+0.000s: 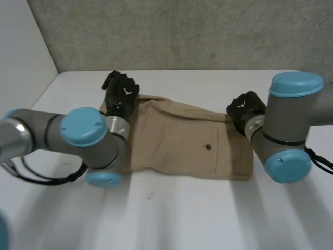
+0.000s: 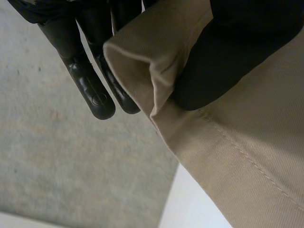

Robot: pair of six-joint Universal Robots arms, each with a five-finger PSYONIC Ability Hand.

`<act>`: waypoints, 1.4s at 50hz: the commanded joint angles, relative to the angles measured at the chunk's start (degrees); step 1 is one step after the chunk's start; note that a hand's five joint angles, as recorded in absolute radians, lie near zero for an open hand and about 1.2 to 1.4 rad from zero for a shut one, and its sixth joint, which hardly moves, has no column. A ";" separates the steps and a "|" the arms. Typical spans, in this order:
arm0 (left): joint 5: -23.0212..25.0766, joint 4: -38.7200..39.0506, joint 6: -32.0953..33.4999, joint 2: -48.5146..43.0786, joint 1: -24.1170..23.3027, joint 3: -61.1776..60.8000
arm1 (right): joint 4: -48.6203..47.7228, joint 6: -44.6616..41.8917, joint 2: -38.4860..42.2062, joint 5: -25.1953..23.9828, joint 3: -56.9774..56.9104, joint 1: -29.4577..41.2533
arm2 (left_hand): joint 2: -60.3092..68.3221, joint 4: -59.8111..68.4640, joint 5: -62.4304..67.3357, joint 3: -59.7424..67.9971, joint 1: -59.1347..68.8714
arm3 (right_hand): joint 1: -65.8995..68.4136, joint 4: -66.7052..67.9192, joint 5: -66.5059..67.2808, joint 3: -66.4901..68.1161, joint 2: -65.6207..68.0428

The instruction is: Fold the shorts.

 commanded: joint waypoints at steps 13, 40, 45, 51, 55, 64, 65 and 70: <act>-4.75 1.50 0.03 -12.88 -0.32 15.03 | -11.44 5.78 4.62 0.87 -8.72 -0.85 | -58.74 -58.89 -56.31 -58.47 -55.71 | -45.61 -58.30 -57.05 -57.72 -57.35; 1.04 -25.13 -46.12 18.25 1.26 -17.59 | -4.21 24.34 -8.86 -10.74 22.50 -3.14 | -58.02 -58.17 -55.59 -57.76 -54.99 | -32.95 -45.64 -44.39 -45.06 -44.69; 1.04 -23.99 -46.21 18.25 1.96 -18.56 | -9.15 23.99 -5.34 -10.56 22.50 -3.58 | -57.68 -57.84 -55.25 -57.42 -54.65 | -22.49 -35.18 -33.93 -34.61 -34.23; 1.13 -21.01 -46.38 19.83 1.96 -20.84 | -10.65 22.94 -2.70 -10.12 22.15 -4.28 | -57.34 -57.50 -54.92 -57.08 -54.32 | 24.39 11.70 12.95 12.28 12.65; 1.39 -13.39 -46.38 24.38 2.05 -25.83 | -10.65 22.15 -5.32 -9.33 23.20 -6.91 | -57.34 -57.50 -54.91 -57.08 -54.32 | 24.39 11.70 12.95 12.28 12.65; 4.02 -3.60 -45.85 33.37 2.75 -33.50 | -8.98 9.95 -15.62 -9.42 27.42 -13.06 | -57.51 -57.67 -55.08 -57.25 -54.49 | 24.39 11.70 12.95 12.28 12.65; 4.37 -3.69 -45.85 34.42 2.93 -34.11 | -8.29 5.84 -15.97 -9.24 27.60 -14.20 | -57.51 -57.67 -55.08 -57.25 -54.49 | 24.39 11.70 12.95 12.28 12.65; 4.55 -4.04 -45.77 36.27 3.20 -35.78 | -5.91 -9.03 -16.41 -8.71 26.90 -17.20 | -57.68 -57.84 -55.25 -57.42 -54.65 | 24.39 11.70 12.95 12.28 12.65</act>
